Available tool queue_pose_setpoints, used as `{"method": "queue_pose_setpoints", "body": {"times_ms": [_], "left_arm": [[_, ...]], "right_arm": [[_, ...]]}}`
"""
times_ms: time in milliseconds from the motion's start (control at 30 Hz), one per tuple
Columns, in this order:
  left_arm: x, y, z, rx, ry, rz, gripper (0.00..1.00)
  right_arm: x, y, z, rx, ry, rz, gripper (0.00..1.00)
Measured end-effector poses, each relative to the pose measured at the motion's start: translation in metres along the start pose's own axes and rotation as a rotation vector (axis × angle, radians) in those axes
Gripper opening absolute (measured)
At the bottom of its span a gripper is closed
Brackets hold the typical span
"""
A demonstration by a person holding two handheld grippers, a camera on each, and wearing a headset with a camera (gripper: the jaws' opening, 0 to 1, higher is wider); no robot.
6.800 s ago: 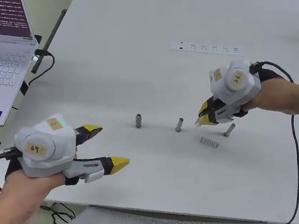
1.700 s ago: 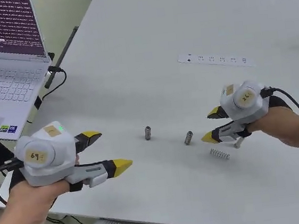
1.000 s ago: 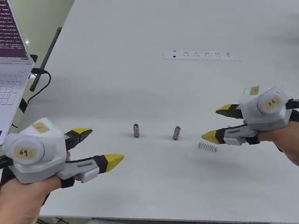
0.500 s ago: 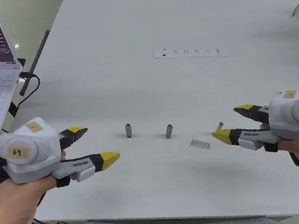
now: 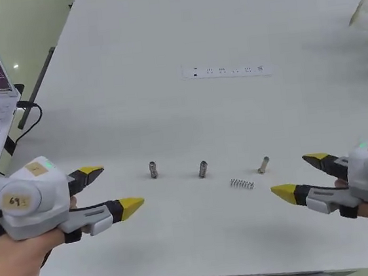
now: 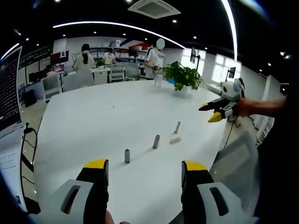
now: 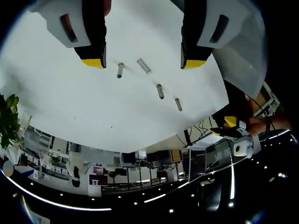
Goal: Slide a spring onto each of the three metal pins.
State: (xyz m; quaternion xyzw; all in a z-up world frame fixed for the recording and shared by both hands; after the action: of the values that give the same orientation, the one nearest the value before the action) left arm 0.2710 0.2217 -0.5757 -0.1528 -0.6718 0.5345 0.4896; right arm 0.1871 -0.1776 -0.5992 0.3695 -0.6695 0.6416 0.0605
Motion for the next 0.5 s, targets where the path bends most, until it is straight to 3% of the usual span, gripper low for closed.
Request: {"method": "queue_pose_setpoints", "body": {"times_ms": [500], "left_arm": [[-0.009, -0.004, 0.008, 0.003, 0.004, -0.003, 0.59]], "right_arm": [[0.011, 0.021, 0.003, -0.045, 0.015, -0.02, 0.69]]}}
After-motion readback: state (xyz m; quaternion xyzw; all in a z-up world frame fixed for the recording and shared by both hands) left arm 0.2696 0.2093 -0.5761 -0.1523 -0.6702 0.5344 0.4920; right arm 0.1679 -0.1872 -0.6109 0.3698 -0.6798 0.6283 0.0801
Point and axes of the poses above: the centre of the closed fingertips' face, and the gripper's own axes: x roughly backward along the fingers, z roughly to its right, y roughly out of its underside, the point moved 10 cm from there along x, roughly backward along the fingers, and after that the axes turned 4 degrees about -x, right-handed, at the moved point
